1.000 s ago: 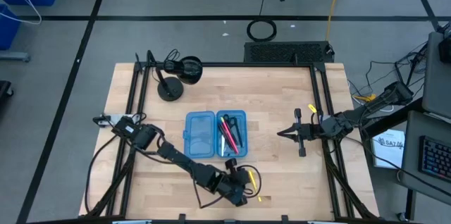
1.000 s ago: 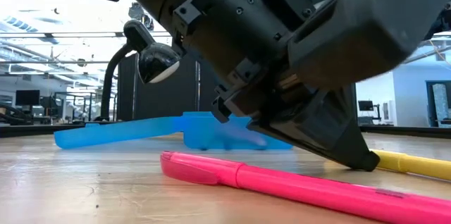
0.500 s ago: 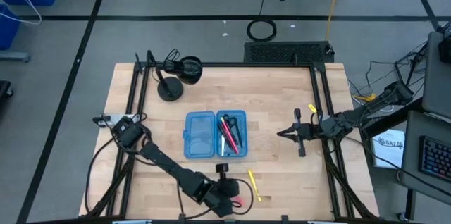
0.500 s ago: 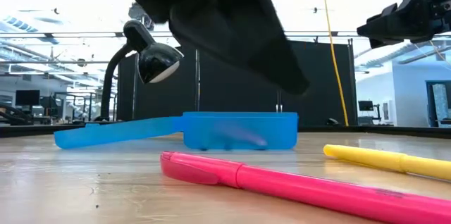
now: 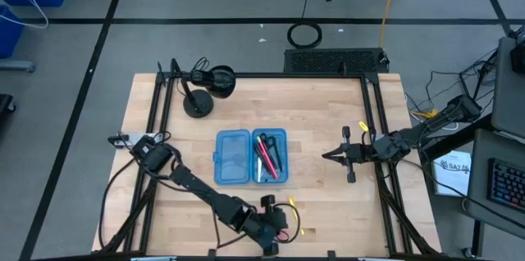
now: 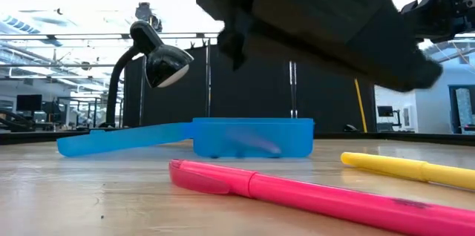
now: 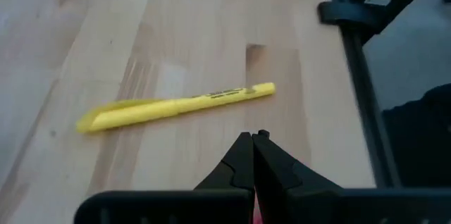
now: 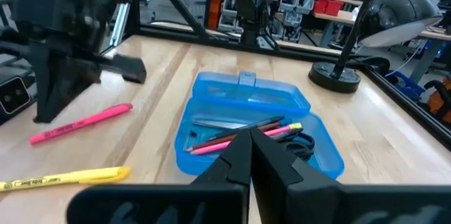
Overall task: Pick & place school supplies into a supply box
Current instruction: Put the pink pen into the blue box
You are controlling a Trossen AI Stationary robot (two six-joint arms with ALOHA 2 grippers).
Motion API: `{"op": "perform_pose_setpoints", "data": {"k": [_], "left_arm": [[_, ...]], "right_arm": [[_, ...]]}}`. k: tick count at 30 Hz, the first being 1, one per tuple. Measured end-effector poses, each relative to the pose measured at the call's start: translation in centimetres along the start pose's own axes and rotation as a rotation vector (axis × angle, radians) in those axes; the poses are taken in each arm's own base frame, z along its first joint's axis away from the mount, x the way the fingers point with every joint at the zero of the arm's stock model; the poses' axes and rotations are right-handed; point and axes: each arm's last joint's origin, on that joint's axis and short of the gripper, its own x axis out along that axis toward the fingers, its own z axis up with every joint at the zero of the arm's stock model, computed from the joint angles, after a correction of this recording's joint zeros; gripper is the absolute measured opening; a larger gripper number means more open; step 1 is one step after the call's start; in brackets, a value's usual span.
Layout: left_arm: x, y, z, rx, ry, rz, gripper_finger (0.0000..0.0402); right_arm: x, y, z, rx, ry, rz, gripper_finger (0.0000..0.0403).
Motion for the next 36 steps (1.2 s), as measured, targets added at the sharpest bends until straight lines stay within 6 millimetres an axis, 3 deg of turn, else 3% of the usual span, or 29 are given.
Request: {"op": "perform_pose_setpoints", "data": {"k": [9,13,16,19,23,36], "left_arm": [[0.4,-0.8,-1.1,0.020,0.071,-0.110,0.0001],[-1.3,-2.5,-1.5,0.031,0.105,-0.146,0.0001],[-2.7,-2.9,-2.8,-0.008,0.207,-0.062,0.0001],[-2.8,-2.0,-4.5,-0.058,0.322,0.082,0.0001],[-2.6,-0.9,-4.5,-0.117,0.330,0.163,0.0001],[-1.3,2.9,-2.7,-0.114,0.344,0.254,0.0001]], "right_arm": [[0.0,0.0,0.0,-0.005,-0.003,-0.001,0.0000],[0.0,0.0,0.0,-0.005,-0.004,-0.001,0.0000],[0.0,0.0,0.0,-0.005,-0.004,-0.001,0.0000],[0.0,0.0,0.1,-0.004,-0.005,-0.001,0.0000],[0.0,0.0,0.1,0.003,-0.007,-0.001,0.0000],[0.0,0.0,0.0,0.010,-0.004,0.001,0.0000]]}}
